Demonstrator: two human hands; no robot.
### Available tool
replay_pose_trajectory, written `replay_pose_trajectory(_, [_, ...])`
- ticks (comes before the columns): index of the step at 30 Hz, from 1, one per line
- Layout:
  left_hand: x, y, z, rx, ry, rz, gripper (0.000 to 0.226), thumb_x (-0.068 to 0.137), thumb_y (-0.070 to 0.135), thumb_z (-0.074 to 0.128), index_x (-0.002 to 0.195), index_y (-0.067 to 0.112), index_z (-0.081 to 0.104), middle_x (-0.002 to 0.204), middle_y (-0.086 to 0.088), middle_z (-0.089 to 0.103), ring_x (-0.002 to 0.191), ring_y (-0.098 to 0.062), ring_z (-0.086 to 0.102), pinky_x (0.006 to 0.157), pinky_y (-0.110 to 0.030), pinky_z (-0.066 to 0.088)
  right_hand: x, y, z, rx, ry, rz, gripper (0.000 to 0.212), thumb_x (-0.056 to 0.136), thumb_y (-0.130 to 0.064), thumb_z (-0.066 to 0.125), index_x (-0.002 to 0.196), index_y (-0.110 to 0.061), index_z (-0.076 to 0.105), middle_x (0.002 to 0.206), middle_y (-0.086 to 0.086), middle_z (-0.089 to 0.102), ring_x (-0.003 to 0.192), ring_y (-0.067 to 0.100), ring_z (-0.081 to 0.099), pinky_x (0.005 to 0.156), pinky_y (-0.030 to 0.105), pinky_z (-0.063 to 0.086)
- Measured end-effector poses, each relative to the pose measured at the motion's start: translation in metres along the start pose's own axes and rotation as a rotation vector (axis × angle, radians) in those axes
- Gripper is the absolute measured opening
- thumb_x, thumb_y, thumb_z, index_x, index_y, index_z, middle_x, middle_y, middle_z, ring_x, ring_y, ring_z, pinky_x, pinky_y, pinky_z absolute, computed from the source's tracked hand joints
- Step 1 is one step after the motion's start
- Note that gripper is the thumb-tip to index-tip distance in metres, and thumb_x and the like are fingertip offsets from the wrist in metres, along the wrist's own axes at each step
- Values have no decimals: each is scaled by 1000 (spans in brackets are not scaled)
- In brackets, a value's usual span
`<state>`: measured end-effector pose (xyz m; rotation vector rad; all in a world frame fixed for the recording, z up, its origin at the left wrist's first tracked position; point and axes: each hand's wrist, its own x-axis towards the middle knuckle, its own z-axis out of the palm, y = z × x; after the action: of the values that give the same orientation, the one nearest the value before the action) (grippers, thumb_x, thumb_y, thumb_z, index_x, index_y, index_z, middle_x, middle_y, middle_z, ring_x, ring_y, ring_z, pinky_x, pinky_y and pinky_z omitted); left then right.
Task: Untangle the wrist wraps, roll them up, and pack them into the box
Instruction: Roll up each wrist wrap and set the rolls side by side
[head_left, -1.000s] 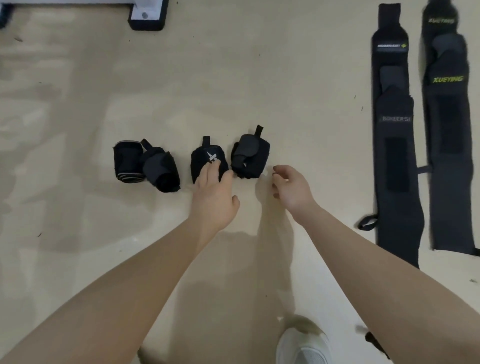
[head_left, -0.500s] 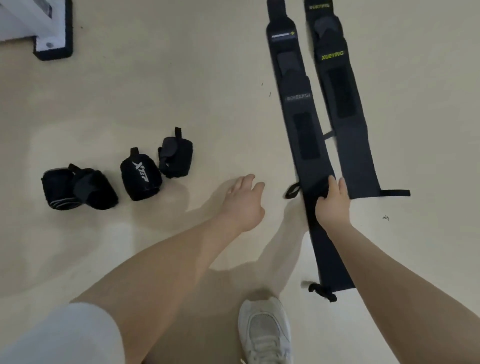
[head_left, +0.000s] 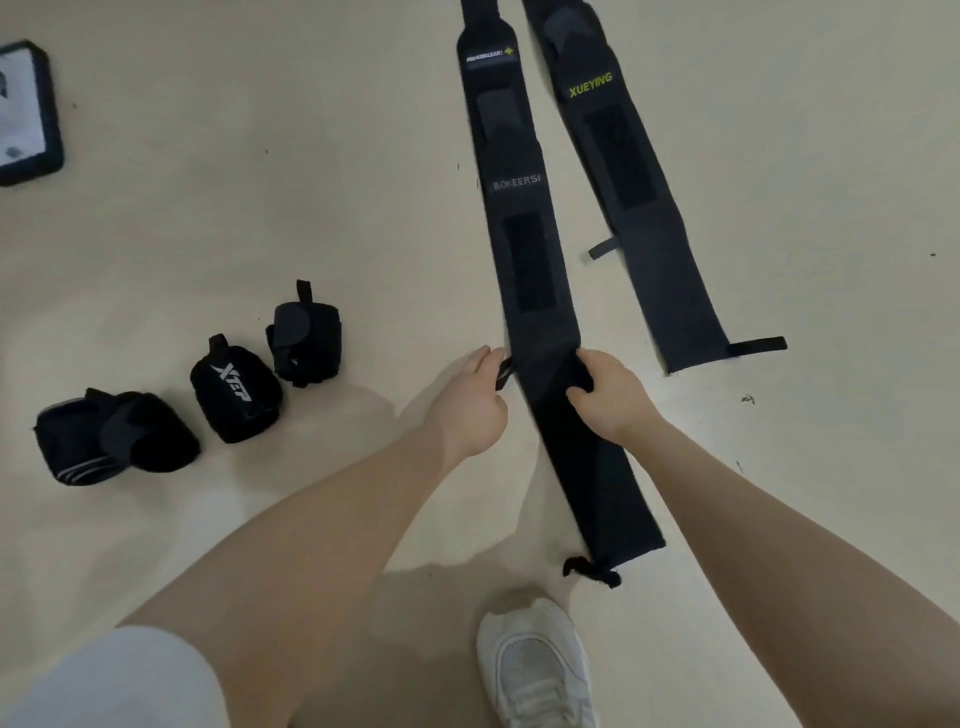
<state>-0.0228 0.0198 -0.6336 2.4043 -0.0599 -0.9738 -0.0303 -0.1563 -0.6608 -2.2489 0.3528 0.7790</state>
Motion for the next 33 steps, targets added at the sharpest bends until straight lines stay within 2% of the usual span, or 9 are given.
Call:
replay_pose_trajectory(8, [29,-9,-7,3,-60,91,78,88,-11,32,152,27,7,158,5,-16,147,-14,-8,115,-21,2,42,-31,-1,595,184,206,51,99,-18,44,146,-14,26,143,5,41,128,24,42,102,32,35])
replay_pose_trajectory(12, [46,-12,-7,53,-109,127,72,90,-9,32,152,19,9,160,2,-5,147,-17,0,119,-28,7,59,-49,2,467,179,269,47,96,-16,49,140,-5,38,139,13,47,122,29,48,101,37,43])
replay_pose_trajectory(15, [55,-9,-12,-406,-168,29,74,89,-11,36,152,17,7,158,-3,16,142,-21,26,115,-31,24,58,-63,4,192,258,105,32,89,-4,50,120,0,50,114,16,59,90,20,53,72,28,46])
replay_pose_trajectory(17, [56,-4,-24,-773,-128,-99,72,92,-4,38,151,25,8,147,-2,37,115,-12,52,92,-25,46,49,-75,8,84,324,-43,39,87,-2,50,126,-5,47,115,11,55,86,17,50,67,24,40])
replay_pose_trajectory(19, [56,-6,-39,-1047,-98,-207,51,95,6,38,141,28,32,120,0,58,96,-9,57,73,-19,45,39,-86,16,-111,321,-214,48,88,-6,49,135,-9,40,119,10,49,91,23,53,69,30,43])
replay_pose_trajectory(21, [54,-12,-51,-1184,-83,-270,22,98,18,36,105,22,57,96,-1,64,89,-13,59,82,-25,47,34,-97,28,-321,241,-367,47,89,-9,47,135,-11,39,118,10,46,94,30,55,67,35,45])
replay_pose_trajectory(24, [45,-32,-58,-1104,67,-341,33,101,29,33,90,18,62,88,-3,65,83,-15,60,83,-29,49,37,-119,49,-499,118,-433,50,90,-14,47,138,-11,33,125,8,40,102,28,52,65,32,40])
replay_pose_trajectory(28, [32,-62,-58,-840,186,-449,32,101,25,31,88,13,57,90,-7,62,91,-23,59,74,-31,49,33,-143,82,-599,-133,-380,69,91,-31,52,147,-8,20,142,12,25,119,29,41,89,40,46])
replay_pose_trajectory(33, [15,-76,-44,-642,411,-456,32,99,28,35,84,9,57,101,-21,64,93,-33,62,84,-44,51,36,-138,96,-314,-320,-416,44,91,-14,46,135,-11,46,150,10,25,132,27,36,107,37,36])
